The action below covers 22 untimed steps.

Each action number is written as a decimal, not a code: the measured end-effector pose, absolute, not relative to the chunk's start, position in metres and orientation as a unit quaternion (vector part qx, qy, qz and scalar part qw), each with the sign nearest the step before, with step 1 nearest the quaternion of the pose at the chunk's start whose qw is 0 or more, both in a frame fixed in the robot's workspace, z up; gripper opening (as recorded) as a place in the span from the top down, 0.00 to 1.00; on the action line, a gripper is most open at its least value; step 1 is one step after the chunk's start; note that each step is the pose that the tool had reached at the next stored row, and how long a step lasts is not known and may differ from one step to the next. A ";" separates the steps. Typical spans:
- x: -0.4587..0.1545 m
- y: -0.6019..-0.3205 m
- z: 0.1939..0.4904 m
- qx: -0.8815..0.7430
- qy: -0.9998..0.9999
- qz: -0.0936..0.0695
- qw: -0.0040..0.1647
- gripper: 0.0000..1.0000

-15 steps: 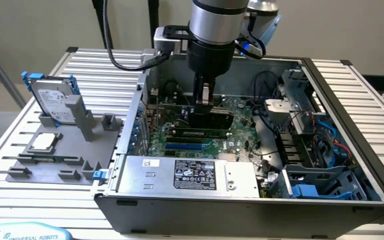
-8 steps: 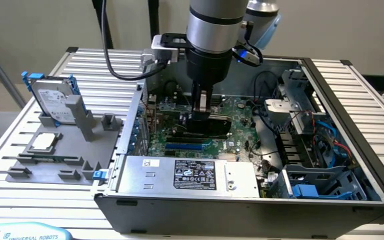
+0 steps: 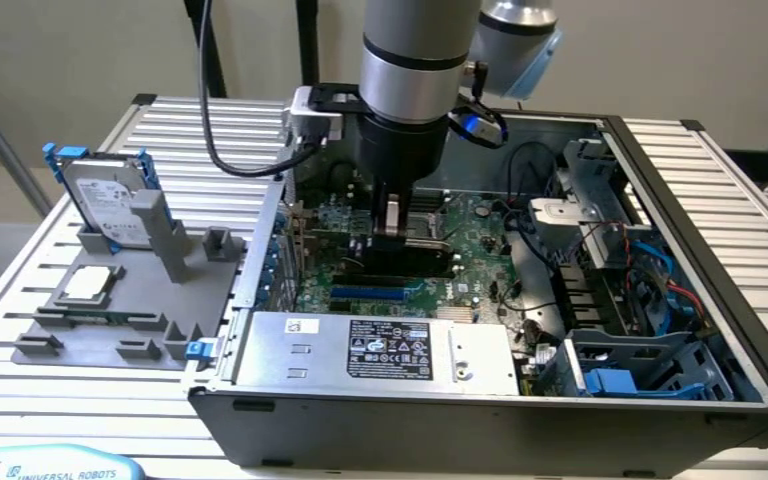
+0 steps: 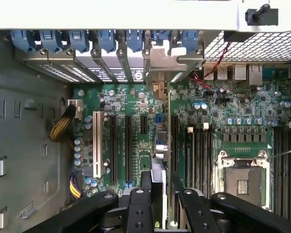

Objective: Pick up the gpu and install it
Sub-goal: 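Insert the gpu into the slot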

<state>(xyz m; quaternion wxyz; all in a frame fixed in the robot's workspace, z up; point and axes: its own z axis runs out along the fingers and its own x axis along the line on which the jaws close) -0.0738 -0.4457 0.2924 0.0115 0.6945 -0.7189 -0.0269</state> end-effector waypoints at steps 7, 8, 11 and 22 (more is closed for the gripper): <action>-0.078 -0.446 0.284 0.692 -0.721 -0.027 0.011 0.74; -0.078 -0.446 0.284 0.692 -0.721 -0.027 0.011 0.74; -0.078 -0.446 0.284 0.692 -0.721 -0.027 0.011 0.74; -0.084 -0.446 0.278 0.692 -0.722 -0.024 0.008 0.74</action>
